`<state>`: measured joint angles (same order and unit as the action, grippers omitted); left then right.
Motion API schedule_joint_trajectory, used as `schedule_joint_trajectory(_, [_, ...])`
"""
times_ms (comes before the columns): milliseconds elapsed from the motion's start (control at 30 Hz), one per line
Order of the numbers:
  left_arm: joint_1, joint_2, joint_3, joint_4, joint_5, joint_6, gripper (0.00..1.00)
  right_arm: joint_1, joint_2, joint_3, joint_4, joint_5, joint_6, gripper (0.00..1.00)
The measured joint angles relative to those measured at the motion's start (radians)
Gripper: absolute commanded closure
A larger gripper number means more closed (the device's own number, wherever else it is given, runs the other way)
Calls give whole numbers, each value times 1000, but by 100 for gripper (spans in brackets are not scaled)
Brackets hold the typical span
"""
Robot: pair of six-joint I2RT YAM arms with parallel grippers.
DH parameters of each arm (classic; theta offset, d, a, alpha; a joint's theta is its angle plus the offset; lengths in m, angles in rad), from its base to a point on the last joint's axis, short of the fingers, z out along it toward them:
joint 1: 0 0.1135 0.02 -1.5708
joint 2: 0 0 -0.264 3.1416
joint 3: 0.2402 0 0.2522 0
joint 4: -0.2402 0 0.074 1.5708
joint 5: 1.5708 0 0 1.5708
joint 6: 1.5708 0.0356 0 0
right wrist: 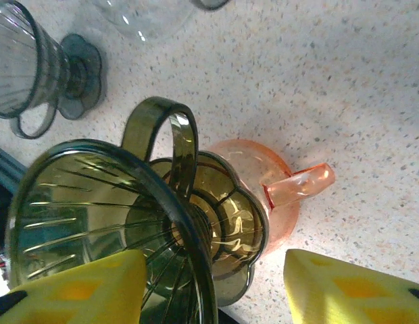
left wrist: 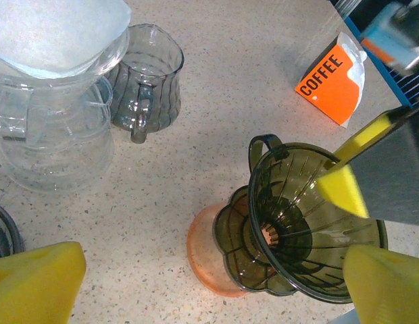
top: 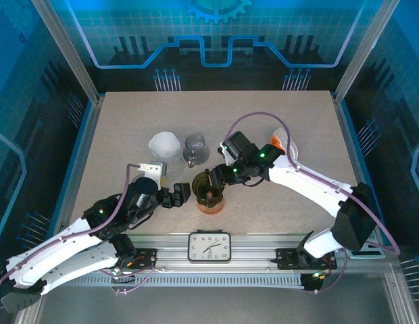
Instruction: Place the coffee filter in the dripper
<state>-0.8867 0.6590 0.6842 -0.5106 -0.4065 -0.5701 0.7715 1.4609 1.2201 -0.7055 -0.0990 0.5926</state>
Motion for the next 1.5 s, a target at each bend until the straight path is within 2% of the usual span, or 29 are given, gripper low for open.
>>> schedule_joint_trajectory(200, [0, 0, 0, 0, 3, 0, 1, -63, -161, -50, 36, 68, -3, 38])
schedule_joint_trajectory(367, [0, 0, 0, 7, 3, 0, 1, -259, -265, -129, 83, 95, -3, 38])
schedule_joint_trajectory(500, [0, 2, 0, 21, 3, 0, 1, -426, -267, -200, 131, 114, -7, 39])
schedule_joint_trajectory(767, [0, 3, 0, 22, 10, -7, 1, -634, -200, -256, 268, 111, -32, 44])
schedule_joint_trajectory(867, [0, 3, -1, 22, 10, -8, 1, -656, -166, -252, 288, 118, -63, 46])
schedule_joint_trajectory(1100, [0, 12, -17, 28, 11, -8, 1, -697, -76, -224, 306, 113, -151, 58])
schedule_joint_trajectory(1333, [0, 14, -21, 28, 10, -8, 1, -696, 9, -144, 288, 99, -289, 65])
schedule_joint_trajectory(1500, [0, 14, -28, 29, 10, -8, 1, -682, 53, -109, 254, 143, -363, 69])
